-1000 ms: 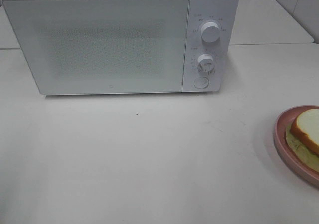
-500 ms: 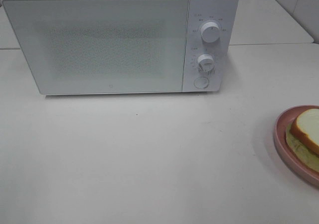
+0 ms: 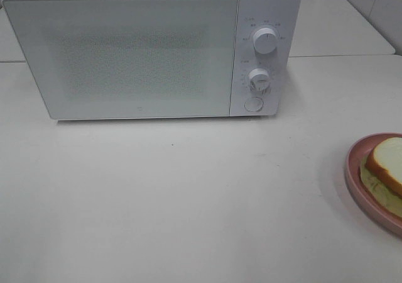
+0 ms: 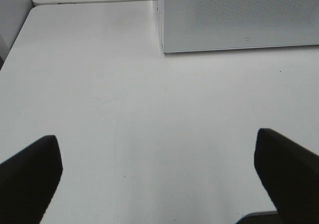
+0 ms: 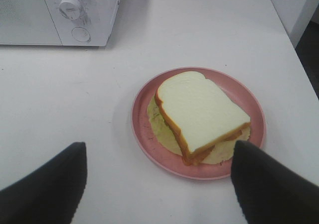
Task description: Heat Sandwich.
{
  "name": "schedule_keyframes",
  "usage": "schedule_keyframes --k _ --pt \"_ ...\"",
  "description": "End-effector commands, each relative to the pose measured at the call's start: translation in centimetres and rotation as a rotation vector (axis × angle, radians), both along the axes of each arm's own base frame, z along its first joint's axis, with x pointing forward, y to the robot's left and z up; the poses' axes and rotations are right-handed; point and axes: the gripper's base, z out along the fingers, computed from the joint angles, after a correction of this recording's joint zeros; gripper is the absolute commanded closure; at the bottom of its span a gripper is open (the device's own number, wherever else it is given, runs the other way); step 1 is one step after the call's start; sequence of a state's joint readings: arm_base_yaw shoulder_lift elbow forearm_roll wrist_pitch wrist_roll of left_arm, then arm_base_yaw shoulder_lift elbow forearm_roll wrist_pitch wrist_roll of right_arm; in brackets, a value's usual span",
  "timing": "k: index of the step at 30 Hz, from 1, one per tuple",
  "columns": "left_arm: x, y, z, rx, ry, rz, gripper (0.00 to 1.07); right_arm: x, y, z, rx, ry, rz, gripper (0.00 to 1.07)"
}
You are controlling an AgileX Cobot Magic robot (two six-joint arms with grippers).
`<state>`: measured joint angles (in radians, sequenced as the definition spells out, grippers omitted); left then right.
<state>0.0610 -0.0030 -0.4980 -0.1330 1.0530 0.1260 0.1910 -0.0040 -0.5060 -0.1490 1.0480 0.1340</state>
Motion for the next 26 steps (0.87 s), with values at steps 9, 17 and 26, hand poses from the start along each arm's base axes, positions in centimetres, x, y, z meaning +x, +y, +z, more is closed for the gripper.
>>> schedule_keyframes --k 9,17,26 --pt "-0.32 -0.07 -0.01 -0.013 -0.037 0.000 0.03 -0.32 -0.04 -0.06 -0.003 -0.030 0.001 0.31" --pt "-0.32 -0.07 -0.01 -0.013 -0.037 0.000 0.03 -0.32 -0.04 -0.06 -0.003 -0.030 0.001 0.31" --pt "-0.32 -0.07 -0.01 -0.013 -0.037 0.000 0.03 -0.32 -0.04 -0.06 -0.003 -0.030 0.001 0.31"
